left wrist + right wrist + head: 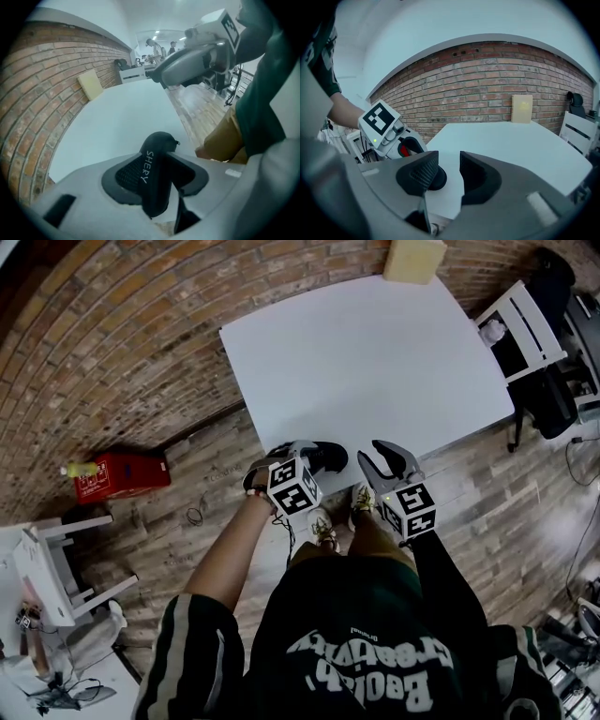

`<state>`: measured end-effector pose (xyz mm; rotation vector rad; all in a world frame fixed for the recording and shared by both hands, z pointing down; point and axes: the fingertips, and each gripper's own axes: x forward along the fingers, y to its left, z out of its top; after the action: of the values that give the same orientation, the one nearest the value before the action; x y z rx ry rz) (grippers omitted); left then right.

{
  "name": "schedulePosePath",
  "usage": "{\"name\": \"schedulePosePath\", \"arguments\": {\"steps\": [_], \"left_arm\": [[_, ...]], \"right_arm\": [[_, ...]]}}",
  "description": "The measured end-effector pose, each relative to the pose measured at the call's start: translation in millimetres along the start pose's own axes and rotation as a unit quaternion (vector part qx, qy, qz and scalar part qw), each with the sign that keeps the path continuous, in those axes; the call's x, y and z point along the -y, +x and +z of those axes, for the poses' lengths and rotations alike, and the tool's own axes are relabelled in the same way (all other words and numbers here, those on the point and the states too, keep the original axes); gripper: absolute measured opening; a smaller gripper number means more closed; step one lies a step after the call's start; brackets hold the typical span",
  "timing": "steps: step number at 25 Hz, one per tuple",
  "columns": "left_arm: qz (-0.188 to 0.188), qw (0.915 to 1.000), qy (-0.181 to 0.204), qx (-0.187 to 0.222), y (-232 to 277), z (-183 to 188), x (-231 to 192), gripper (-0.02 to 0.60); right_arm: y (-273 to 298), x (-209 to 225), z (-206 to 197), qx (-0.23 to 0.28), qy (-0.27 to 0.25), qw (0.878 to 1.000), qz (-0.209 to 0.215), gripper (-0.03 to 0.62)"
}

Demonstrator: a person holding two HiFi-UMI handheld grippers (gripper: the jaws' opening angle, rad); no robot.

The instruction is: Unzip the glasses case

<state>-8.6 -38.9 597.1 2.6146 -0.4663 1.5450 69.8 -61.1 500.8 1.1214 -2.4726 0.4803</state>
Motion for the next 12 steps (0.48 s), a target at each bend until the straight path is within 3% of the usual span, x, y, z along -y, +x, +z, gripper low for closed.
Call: {"name": "schedulePosePath", "arguments": {"steps": [5, 12], "left_arm": [[0.012, 0.9997, -0.018, 0.009, 1, 1, 0, 0.159], [0.019, 0.9993, -0.026, 0.021, 2, 2, 1, 0.152]], "right_arm": [[14, -14, -45, -0.064, 0.034, 0.997, 0.035, 0.190], [34, -40, -96, -0.143, 0.104, 0.983, 0.038, 0.195]]}}
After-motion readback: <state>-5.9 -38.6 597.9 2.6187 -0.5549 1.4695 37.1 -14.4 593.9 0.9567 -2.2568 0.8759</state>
